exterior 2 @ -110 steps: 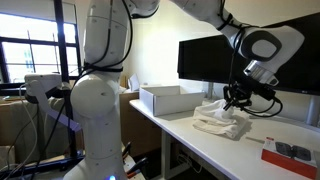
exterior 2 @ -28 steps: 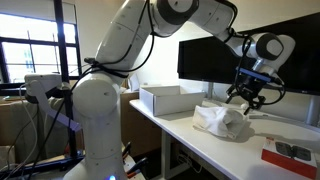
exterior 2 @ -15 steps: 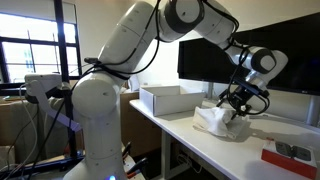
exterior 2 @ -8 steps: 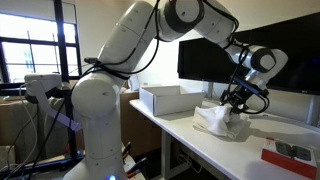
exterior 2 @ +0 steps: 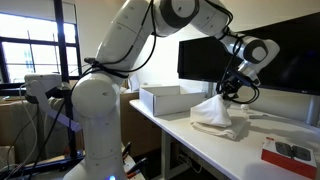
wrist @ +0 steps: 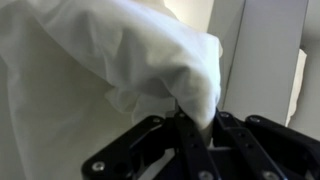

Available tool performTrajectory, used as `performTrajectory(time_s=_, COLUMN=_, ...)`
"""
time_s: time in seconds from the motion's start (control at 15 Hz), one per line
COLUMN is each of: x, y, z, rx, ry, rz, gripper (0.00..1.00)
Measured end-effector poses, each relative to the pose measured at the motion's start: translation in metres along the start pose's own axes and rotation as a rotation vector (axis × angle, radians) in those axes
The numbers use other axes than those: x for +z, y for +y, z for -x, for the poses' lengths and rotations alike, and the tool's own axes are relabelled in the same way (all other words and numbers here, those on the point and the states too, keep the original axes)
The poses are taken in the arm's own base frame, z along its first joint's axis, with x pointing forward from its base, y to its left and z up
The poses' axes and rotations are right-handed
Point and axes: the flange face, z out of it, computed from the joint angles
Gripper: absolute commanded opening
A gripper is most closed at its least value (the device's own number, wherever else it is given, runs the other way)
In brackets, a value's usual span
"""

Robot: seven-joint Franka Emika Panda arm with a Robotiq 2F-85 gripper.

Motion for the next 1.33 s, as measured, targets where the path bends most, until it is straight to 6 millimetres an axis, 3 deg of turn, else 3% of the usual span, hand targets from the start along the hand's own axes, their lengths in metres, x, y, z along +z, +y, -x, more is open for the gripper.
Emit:
performTrajectory(time_s=0.2, x=-0.006, y=-0.021, z=-0.003, rx=-0.038, ry=0.025, rz=-0.018, gripper=0.08)
performTrajectory(time_s=0.33, x=-0.007, y=-0.021, z=-0.005, rx=-0.039, ry=0.035, rz=-0.017, gripper=0.08)
performTrajectory(time_s=0.93, x=0.015, y=0.032, z=-0.016, rx=0.097, ry=0.059, rz=0.018, gripper=0.08)
performTrajectory(time_s=1.0, x=0.014, y=0.033, z=-0.015, rx=0.102, ry=0.059, rz=0.019, gripper=0.44)
performTrajectory(time_s=1.13, x=0.013, y=0.027, z=-0.014, rx=0.102, ry=0.059, rz=0.021, gripper=0.5)
performTrajectory(time_s=1.33, x=0.015, y=0.008, z=0.002, rx=0.115, ry=0.028, rz=0.009, gripper=0.7)
